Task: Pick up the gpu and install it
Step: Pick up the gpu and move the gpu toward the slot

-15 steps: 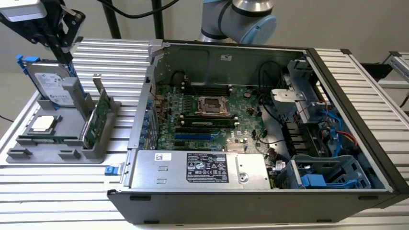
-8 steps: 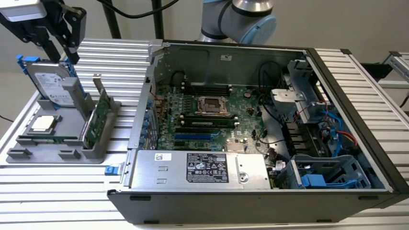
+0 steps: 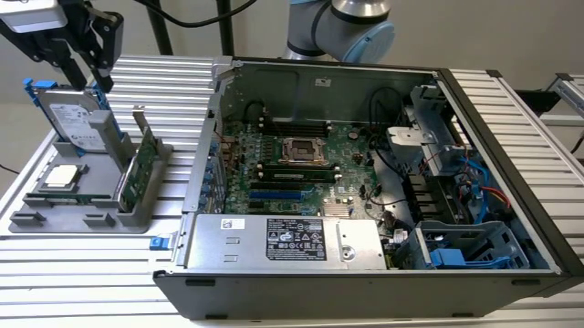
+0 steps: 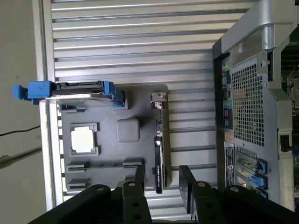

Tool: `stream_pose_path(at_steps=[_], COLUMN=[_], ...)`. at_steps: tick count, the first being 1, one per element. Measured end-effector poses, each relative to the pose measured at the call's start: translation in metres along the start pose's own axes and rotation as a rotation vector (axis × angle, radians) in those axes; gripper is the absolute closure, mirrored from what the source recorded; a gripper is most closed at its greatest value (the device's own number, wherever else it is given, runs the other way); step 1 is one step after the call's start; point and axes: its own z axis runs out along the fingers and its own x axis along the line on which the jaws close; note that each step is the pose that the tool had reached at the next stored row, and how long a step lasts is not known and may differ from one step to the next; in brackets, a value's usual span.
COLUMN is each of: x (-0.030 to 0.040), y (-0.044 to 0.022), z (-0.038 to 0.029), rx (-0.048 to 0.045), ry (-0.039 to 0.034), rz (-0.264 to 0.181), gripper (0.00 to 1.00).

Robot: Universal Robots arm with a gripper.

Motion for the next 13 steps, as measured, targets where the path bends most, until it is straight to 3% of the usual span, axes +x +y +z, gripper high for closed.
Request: stream_pose_path(at_steps=[13], x=[-0.0012], y=[-0.0001], z=[0.0036], rx=[0.0004], ry=[0.0059], rz=[0.000], gripper=[0.00])
